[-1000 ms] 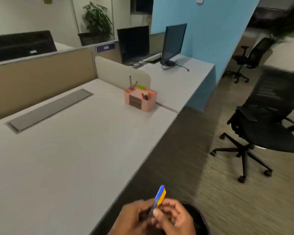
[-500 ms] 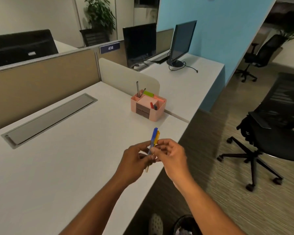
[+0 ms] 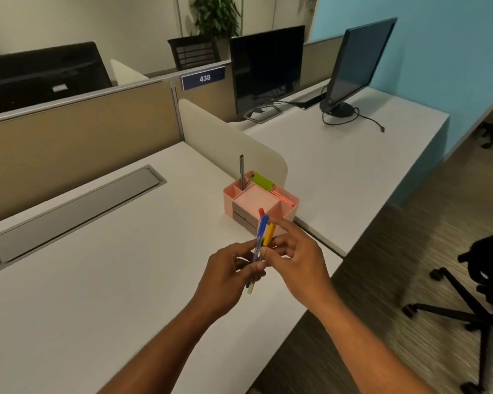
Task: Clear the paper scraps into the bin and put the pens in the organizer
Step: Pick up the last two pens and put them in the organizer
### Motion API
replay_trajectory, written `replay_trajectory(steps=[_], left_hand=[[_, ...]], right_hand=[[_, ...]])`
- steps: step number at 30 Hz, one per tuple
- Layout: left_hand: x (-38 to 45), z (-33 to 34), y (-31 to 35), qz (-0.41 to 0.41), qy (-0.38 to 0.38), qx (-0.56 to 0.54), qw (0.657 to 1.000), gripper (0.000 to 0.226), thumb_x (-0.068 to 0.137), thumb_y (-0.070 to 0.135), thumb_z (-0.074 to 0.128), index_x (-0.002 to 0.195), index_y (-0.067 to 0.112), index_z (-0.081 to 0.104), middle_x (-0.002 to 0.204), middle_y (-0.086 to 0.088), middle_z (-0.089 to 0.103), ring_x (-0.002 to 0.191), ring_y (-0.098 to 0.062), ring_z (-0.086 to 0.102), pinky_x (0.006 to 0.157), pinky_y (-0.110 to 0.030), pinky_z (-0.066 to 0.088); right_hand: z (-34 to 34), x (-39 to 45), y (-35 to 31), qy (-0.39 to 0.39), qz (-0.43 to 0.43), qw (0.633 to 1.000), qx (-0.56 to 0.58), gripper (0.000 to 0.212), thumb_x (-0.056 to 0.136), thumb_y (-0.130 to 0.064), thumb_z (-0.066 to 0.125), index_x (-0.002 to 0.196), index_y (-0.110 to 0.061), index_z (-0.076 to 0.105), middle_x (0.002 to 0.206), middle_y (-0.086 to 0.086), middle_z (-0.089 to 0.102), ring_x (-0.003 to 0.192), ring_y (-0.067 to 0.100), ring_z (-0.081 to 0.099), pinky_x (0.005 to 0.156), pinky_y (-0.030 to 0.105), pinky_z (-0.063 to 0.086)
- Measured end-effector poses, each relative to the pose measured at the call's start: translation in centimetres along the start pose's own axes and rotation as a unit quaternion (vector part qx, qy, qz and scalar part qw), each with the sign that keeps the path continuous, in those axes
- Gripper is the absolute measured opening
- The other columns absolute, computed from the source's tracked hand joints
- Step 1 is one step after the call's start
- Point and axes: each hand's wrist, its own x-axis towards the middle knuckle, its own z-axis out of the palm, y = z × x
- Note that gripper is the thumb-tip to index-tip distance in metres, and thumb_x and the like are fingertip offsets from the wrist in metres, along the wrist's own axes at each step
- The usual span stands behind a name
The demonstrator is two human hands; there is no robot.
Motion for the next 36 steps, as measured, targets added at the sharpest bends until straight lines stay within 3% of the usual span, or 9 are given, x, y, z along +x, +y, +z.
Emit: replay_trajectory(steps=[6, 9, 13, 17, 26, 29, 32, 34, 36], left_hand=[[4.7, -1.4, 0.0, -0.030, 0.142, 0.012, 0.989, 0.039, 0.098, 0.021, 0.073, 0.137, 0.018, 0.069, 0.117, -0.007, 0.075, 0.094, -0.019, 0.075, 0.083, -0.029, 0.064], [6.3, -2.4, 0.0, -0.045, 0.180, 0.007, 0.983, 0.039, 0.099, 0.018, 0.072, 0.138, 0.016, 0.069, 0.117, -0.009, 0.074, 0.101, -0.026, 0.074, 0.096, -0.048, 0.062], [8.5, -3.3, 0.1, -0.058, 0.195, 0.012, 0.979, 0.039, 0.100, 0.019, 0.071, 0.139, 0.015, 0.068, 0.118, -0.012, 0.074, 0.103, -0.028, 0.073, 0.098, -0.052, 0.060], [9.7, -4.1, -0.1, -0.055, 0.198, 0.002, 0.979, 0.035, 0.100, 0.018, 0.071, 0.135, 0.015, 0.070, 0.116, -0.012, 0.075, 0.103, -0.028, 0.072, 0.098, -0.049, 0.060], [10.6, -4.8, -2.3, -0.061, 0.208, 0.014, 0.976, 0.028, 0.098, 0.020, 0.073, 0.126, 0.018, 0.075, 0.109, 0.001, 0.076, 0.096, -0.010, 0.068, 0.067, 0.000, 0.046], [10.8, -4.9, -2.5, -0.058, 0.207, 0.010, 0.977, 0.027, 0.098, 0.018, 0.073, 0.124, 0.016, 0.075, 0.102, 0.000, 0.076, 0.090, -0.010, 0.069, 0.069, 0.000, 0.048], [11.3, -4.9, -2.4, -0.060, 0.201, 0.018, 0.977, 0.031, 0.099, 0.021, 0.073, 0.129, 0.016, 0.074, 0.110, -0.002, 0.077, 0.096, -0.016, 0.070, 0.074, -0.005, 0.048], [11.6, -4.8, -2.3, -0.062, 0.196, 0.019, 0.979, 0.033, 0.099, 0.023, 0.072, 0.132, 0.017, 0.073, 0.115, -0.002, 0.077, 0.100, -0.017, 0.070, 0.083, -0.016, 0.051], [11.7, -4.5, -2.1, -0.058, 0.190, 0.018, 0.980, 0.034, 0.099, 0.023, 0.073, 0.132, 0.017, 0.073, 0.117, -0.003, 0.077, 0.101, -0.018, 0.070, 0.088, -0.024, 0.055]], right_hand=[[-0.6, 9.9, -1.6, 0.056, -0.086, 0.995, -0.008, 0.053, 0.088, -0.029, 0.081, 0.115, -0.068, 0.056, 0.097, -0.021, 0.074, 0.089, -0.002, 0.074, 0.072, 0.016, 0.062], [0.7, 15.9, -2.2, 0.084, -0.146, 0.984, -0.065, 0.046, 0.092, -0.026, 0.078, 0.133, -0.040, 0.060, 0.098, -0.015, 0.074, 0.083, -0.009, 0.071, 0.076, 0.010, 0.059], [3.5, 21.3, -2.0, 0.052, -0.188, 0.963, -0.186, 0.045, 0.097, -0.027, 0.072, 0.138, -0.028, 0.055, 0.113, 0.003, 0.076, 0.094, 0.016, 0.075, 0.090, 0.041, 0.063], [6.0, 24.0, 0.7, 0.030, -0.252, 0.921, -0.296, 0.041, 0.093, -0.027, 0.076, 0.130, -0.021, 0.060, 0.099, 0.009, 0.076, 0.086, 0.025, 0.071, 0.092, 0.046, 0.061], [7.7, 25.9, 4.1, -0.088, -0.223, 0.786, -0.570, 0.032, 0.098, -0.047, 0.065, 0.127, -0.033, 0.067, 0.116, 0.001, 0.076, 0.119, 0.019, 0.068, 0.125, 0.062, 0.005], [6.9, 24.8, 2.6, -0.058, -0.248, 0.805, -0.535, 0.040, 0.097, -0.042, 0.068, 0.135, -0.029, 0.067, 0.136, 0.003, 0.070, 0.137, 0.023, 0.058, 0.123, 0.065, -0.004], [6.0, 22.9, 0.6, 0.026, -0.279, 0.892, -0.356, 0.035, 0.098, -0.034, 0.067, 0.129, -0.018, 0.072, 0.128, 0.005, 0.074, 0.122, 0.024, 0.068, 0.124, 0.054, 0.024], [5.7, 21.4, -1.1, -0.029, -0.179, 0.971, -0.156, 0.037, 0.100, -0.041, 0.062, 0.131, -0.024, 0.070, 0.118, -0.006, 0.077, 0.105, 0.012, 0.073, 0.103, 0.028, 0.054], [5.5, 20.1, -2.2, -0.115, -0.123, 0.983, -0.078, 0.038, 0.093, -0.040, 0.074, 0.130, -0.036, 0.067, 0.104, -0.019, 0.076, 0.090, 0.003, 0.074, 0.075, 0.011, 0.059]])
